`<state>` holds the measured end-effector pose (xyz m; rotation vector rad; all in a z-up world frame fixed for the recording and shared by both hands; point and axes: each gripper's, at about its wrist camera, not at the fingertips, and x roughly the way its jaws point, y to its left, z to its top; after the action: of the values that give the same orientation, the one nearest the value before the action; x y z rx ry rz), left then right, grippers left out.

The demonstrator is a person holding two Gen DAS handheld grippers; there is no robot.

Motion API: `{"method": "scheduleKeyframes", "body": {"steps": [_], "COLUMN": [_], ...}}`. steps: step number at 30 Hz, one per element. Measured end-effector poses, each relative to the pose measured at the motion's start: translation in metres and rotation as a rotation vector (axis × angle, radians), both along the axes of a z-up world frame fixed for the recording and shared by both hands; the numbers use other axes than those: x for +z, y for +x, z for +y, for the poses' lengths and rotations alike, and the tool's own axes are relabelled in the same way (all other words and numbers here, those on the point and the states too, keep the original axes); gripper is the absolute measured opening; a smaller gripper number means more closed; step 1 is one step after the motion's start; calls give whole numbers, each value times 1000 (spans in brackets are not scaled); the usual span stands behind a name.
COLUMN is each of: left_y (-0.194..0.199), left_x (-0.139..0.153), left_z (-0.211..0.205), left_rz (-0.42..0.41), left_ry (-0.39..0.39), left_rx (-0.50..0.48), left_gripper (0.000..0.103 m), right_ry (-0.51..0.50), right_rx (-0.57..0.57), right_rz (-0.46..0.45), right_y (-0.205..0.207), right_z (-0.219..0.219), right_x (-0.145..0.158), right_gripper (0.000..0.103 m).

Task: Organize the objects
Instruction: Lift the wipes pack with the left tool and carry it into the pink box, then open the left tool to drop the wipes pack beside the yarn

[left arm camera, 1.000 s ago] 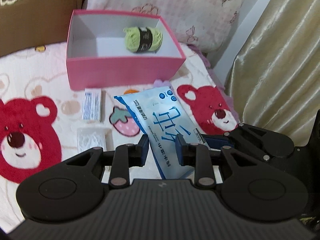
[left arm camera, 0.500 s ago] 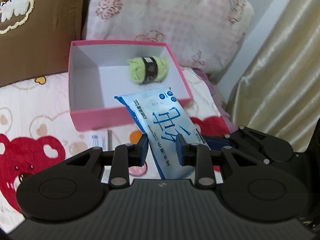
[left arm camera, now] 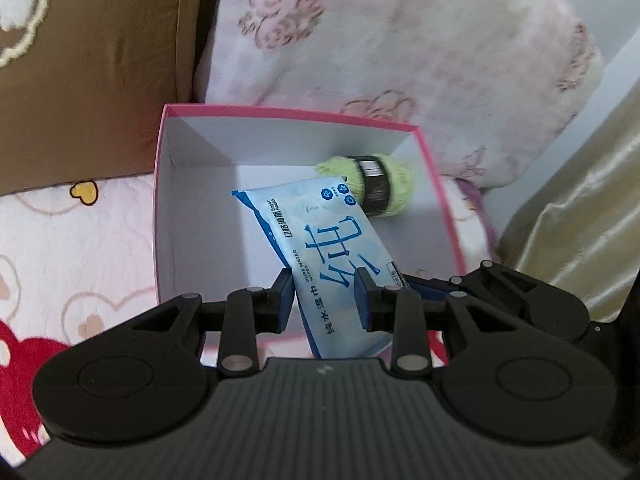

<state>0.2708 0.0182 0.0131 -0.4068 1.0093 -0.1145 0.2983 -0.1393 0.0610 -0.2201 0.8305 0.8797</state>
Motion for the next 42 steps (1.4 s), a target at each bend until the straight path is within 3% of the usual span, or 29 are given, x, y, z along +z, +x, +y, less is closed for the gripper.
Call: {"method": "scheduleKeyframes", "body": {"steps": [4, 9, 21, 31, 35, 38, 42], "left_y": [28, 53, 65, 65, 66, 68, 70], "left_x": [-26, -55, -84, -98, -102, -107, -114], "left_z": [7, 14, 16, 5, 2, -1, -2], "left_rz": [40, 108, 208, 188, 193, 209, 221], "left_ry": [-6, -42, -56, -65, -63, -70, -46], "left_rx": [13, 45, 106, 133, 116, 111, 132], "left_gripper": [29, 29, 30, 30, 30, 32, 37], "right_ry": [6, -54, -184, -259, -261, -254, -204], "right_rx": [-5, 38, 172, 190, 132, 70, 51], "right_rz": [68, 88, 157, 156, 151, 204, 232], "right_y": [31, 52, 83, 83, 84, 90, 92], "right_z": [8, 21, 42, 43, 35, 25, 6], "right_x": [-25, -49, -77, -88, -86, -89, -93], "right_gripper": [81, 81, 81, 82, 85, 81, 61]}}
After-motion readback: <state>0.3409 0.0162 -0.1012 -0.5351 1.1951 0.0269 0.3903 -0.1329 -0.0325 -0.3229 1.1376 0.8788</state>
